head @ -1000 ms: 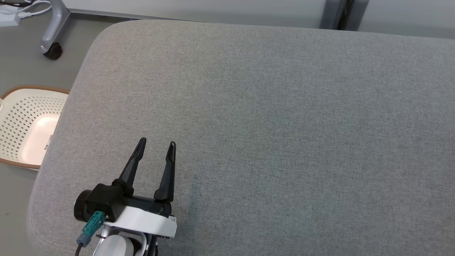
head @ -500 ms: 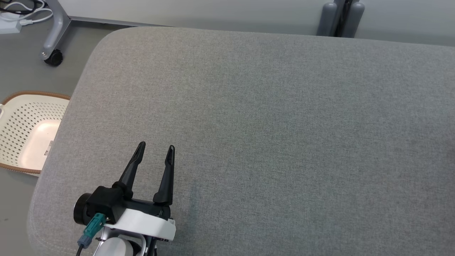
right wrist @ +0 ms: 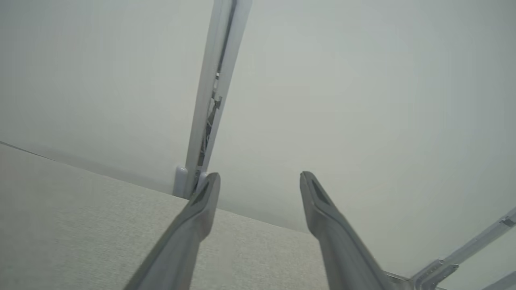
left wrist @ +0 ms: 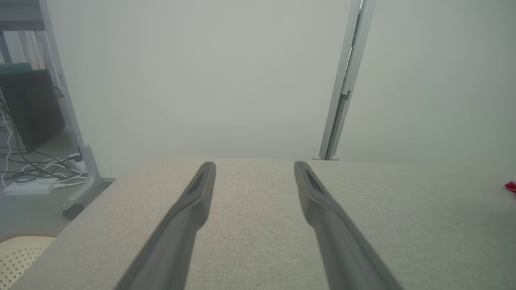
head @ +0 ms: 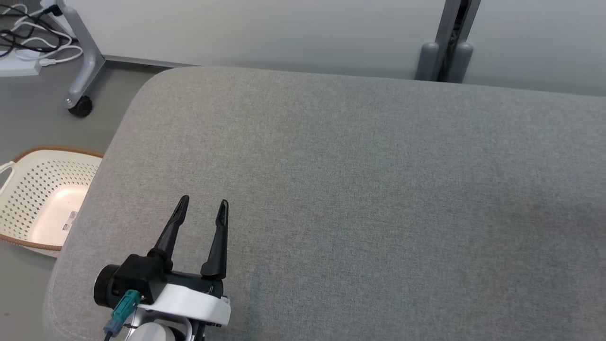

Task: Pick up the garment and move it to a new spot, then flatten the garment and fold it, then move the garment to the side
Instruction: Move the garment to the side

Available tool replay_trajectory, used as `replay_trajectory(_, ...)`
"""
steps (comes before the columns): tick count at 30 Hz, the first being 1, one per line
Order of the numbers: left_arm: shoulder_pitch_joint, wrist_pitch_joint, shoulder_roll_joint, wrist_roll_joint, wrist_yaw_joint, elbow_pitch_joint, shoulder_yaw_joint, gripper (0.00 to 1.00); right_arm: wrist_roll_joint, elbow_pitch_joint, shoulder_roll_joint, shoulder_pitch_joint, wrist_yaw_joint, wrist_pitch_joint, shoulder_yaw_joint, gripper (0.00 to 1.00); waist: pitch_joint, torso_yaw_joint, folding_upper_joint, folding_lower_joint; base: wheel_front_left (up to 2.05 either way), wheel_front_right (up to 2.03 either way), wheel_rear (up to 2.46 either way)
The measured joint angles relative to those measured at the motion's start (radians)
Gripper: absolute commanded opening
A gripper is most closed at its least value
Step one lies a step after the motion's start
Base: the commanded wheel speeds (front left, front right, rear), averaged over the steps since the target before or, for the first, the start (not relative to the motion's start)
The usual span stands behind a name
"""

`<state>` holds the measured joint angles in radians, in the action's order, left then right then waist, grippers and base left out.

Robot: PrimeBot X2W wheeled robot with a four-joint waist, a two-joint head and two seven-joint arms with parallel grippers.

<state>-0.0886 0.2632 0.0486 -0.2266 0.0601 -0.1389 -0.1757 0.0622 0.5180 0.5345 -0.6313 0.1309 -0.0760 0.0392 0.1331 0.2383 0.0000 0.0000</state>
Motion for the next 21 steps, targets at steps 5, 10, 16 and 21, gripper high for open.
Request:
replay_trajectory(5, 0.007, 0.000, 0.001, 0.012, -0.006, 0.002, 0.012, 1.00, 0.146, -0.053, -0.107, 0.058, 0.000, 0.126, -0.026, 1.00, -0.053, -0.006, 0.0000, 0.0000, 0.00, 0.00, 0.00)
replay_trajectory(10, 0.023, 0.000, 0.001, 0.021, -0.008, 0.002, 0.026, 1.00, 0.251, -0.099, -0.213, 0.161, 0.000, 0.266, -0.042, 1.00, -0.100, -0.012, 0.0000, 0.0000, 0.00, 0.00, 0.00)
replay_trajectory(16, 0.041, 0.000, 0.001, 0.039, -0.007, 0.001, 0.051, 1.00, 0.276, -0.178, -0.316, 0.293, 0.000, 0.333, -0.022, 1.00, -0.139, -0.031, 0.0000, 0.0000, 0.00, 0.00, 0.00)
replay_trajectory(21, 0.049, 0.000, 0.001, 0.035, -0.006, 0.002, 0.053, 1.00, 0.247, -0.278, -0.396, 0.392, 0.000, 0.337, 0.016, 1.00, -0.154, -0.050, 0.0000, 0.0000, 0.00, 0.00, 0.00)
